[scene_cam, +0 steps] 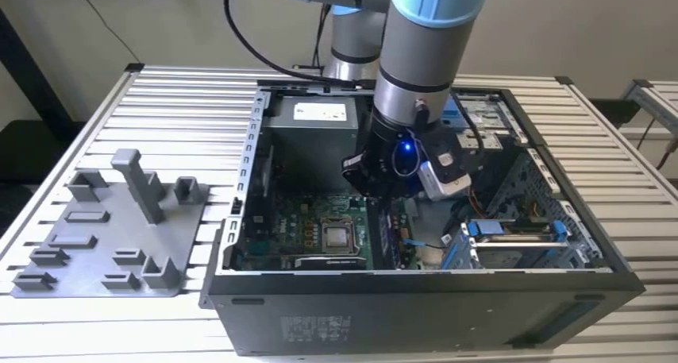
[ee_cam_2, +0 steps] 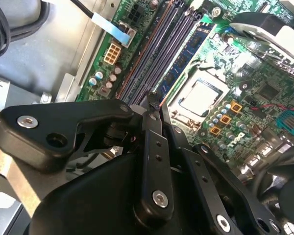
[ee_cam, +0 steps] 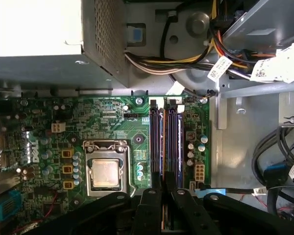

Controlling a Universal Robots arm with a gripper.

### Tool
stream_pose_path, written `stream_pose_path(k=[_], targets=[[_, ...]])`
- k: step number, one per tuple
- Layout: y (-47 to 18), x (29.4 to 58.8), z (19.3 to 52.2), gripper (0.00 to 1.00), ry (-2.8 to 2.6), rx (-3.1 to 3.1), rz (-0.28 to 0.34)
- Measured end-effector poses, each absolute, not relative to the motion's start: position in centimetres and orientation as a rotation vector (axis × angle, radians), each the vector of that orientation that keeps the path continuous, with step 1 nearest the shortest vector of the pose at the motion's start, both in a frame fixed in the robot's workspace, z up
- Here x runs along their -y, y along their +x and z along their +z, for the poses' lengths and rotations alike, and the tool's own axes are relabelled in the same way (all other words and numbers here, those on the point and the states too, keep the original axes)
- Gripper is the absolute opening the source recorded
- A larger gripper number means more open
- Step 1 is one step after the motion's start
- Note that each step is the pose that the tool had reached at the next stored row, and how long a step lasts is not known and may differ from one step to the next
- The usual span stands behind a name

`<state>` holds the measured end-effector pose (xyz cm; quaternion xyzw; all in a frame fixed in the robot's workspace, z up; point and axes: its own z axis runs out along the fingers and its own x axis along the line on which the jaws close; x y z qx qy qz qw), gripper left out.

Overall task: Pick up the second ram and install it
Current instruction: 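Insert the second ram into the second slot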

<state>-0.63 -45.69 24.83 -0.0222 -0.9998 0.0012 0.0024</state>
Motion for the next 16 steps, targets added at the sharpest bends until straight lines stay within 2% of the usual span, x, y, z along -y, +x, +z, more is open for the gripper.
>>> stream_pose_path(k=[16], targets=[[-0.6,45.7,23.6,0.14,-0.070,3.135,0.003]])
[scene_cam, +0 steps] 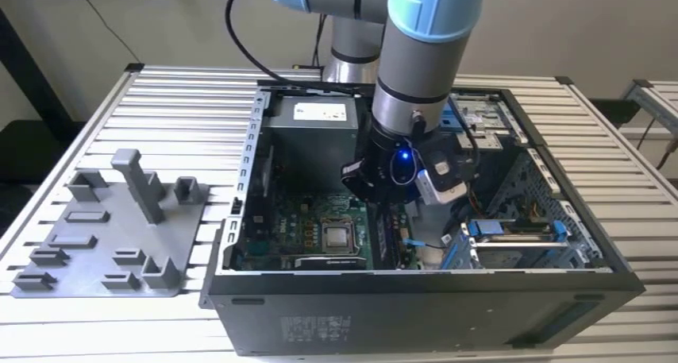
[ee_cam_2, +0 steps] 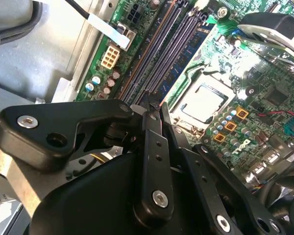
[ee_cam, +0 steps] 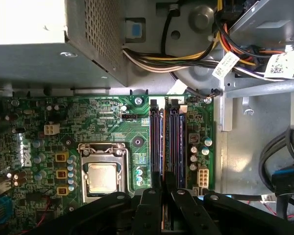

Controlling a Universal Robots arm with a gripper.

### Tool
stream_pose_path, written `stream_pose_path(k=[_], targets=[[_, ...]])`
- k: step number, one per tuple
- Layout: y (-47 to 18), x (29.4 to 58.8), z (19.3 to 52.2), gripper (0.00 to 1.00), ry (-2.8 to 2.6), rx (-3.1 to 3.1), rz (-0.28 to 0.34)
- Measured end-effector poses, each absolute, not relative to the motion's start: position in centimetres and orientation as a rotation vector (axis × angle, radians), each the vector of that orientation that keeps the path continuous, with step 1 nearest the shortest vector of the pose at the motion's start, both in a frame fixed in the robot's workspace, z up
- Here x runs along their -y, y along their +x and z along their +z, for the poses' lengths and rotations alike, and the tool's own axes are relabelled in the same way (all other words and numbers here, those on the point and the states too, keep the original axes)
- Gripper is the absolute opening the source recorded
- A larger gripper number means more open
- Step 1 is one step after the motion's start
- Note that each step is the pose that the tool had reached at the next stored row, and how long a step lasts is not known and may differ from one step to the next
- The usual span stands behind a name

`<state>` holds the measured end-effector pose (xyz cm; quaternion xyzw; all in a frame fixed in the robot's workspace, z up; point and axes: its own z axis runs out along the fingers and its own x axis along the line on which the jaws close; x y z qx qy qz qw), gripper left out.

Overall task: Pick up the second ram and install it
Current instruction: 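Insert the second ram into the second slot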

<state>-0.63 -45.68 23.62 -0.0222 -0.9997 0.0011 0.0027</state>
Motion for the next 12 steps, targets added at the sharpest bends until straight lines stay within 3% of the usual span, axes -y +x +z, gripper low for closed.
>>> stream_pose_path(k=[12], targets=[[-0.69,45.68,23.17,0.14,-0.077,3.135,0.004]])
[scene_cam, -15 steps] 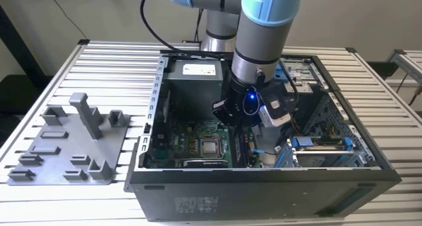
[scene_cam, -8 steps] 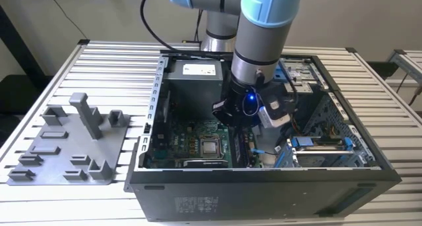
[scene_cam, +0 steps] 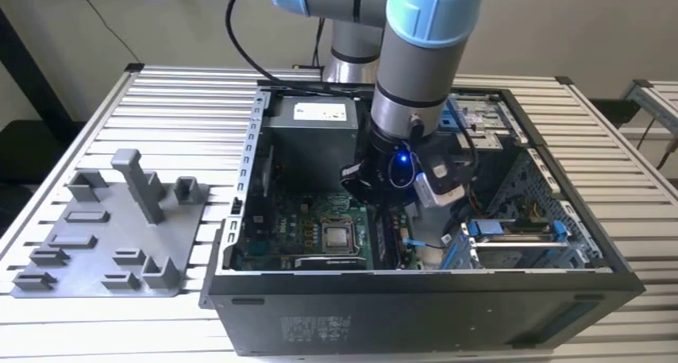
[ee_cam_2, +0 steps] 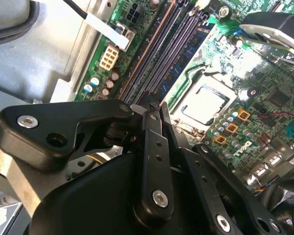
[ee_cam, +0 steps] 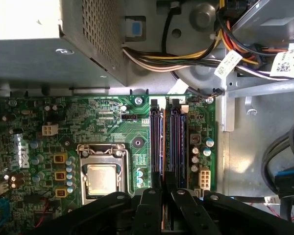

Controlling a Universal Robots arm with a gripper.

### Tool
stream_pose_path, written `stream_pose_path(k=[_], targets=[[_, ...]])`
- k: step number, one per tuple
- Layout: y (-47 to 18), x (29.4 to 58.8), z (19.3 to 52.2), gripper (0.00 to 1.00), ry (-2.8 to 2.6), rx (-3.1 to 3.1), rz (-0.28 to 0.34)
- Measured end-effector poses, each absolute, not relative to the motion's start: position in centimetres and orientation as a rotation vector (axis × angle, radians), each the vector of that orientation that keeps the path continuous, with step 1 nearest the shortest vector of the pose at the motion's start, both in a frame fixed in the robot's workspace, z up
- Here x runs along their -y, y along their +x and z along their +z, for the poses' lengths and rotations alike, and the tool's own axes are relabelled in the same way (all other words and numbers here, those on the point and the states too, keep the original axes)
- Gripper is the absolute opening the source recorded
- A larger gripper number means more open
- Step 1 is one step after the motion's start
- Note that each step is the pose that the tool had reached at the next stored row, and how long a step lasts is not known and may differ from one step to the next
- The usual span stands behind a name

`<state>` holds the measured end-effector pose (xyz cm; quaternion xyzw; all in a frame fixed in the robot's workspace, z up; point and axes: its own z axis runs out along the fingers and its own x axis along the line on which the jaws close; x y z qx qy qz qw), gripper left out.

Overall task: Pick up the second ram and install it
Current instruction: 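Insert the second ram into the second slot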

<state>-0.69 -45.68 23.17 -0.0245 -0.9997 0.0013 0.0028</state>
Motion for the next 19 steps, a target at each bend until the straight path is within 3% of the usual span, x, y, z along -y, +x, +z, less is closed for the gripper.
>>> stream_pose_path(k=[19], targets=[[-0.78,45.95,22.28,0.14,-0.092,3.135,0.005]])
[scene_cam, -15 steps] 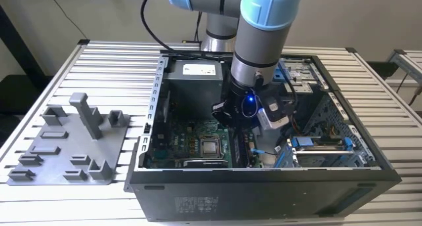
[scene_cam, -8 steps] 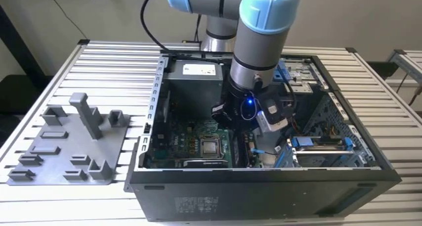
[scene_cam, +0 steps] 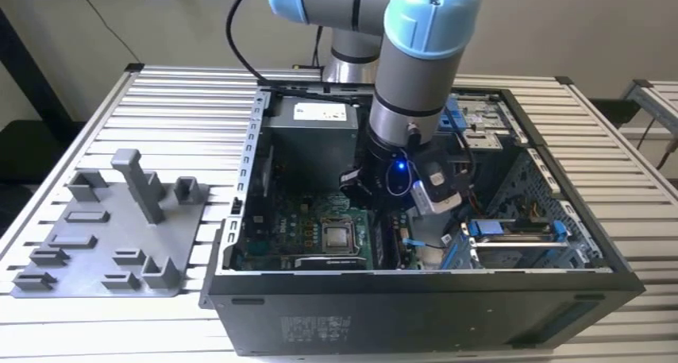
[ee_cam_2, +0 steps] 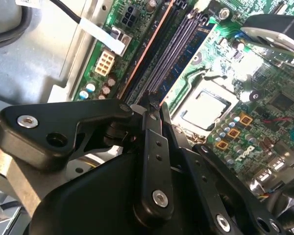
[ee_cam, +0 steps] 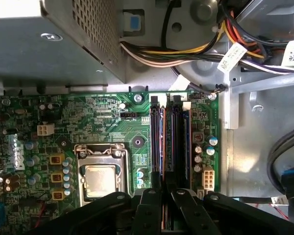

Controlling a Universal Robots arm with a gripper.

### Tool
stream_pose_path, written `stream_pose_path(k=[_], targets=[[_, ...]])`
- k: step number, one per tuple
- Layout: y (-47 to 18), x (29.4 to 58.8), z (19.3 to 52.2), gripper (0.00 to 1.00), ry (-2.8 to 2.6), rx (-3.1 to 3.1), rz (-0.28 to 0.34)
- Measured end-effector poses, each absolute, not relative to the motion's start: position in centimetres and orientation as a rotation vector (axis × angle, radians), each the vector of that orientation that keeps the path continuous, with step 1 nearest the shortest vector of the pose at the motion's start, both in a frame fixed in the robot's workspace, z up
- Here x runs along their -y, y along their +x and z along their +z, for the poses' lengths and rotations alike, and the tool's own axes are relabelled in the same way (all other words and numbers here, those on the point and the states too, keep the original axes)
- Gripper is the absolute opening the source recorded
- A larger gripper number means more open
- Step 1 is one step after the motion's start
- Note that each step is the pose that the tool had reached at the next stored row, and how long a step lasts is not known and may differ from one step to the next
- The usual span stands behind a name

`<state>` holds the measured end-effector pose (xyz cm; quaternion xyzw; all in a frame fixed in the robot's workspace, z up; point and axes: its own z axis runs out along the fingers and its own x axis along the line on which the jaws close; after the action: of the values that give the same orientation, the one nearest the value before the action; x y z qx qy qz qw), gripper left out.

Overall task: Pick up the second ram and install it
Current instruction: 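Insert the second ram into the second slot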

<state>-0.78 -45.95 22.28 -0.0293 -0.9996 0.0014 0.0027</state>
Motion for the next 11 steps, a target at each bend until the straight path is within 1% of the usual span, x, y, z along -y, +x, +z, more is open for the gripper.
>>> stream_pose_path(k=[11], targets=[[-0.80,46.12,21.91,0.14,-0.106,3.134,0.005]])
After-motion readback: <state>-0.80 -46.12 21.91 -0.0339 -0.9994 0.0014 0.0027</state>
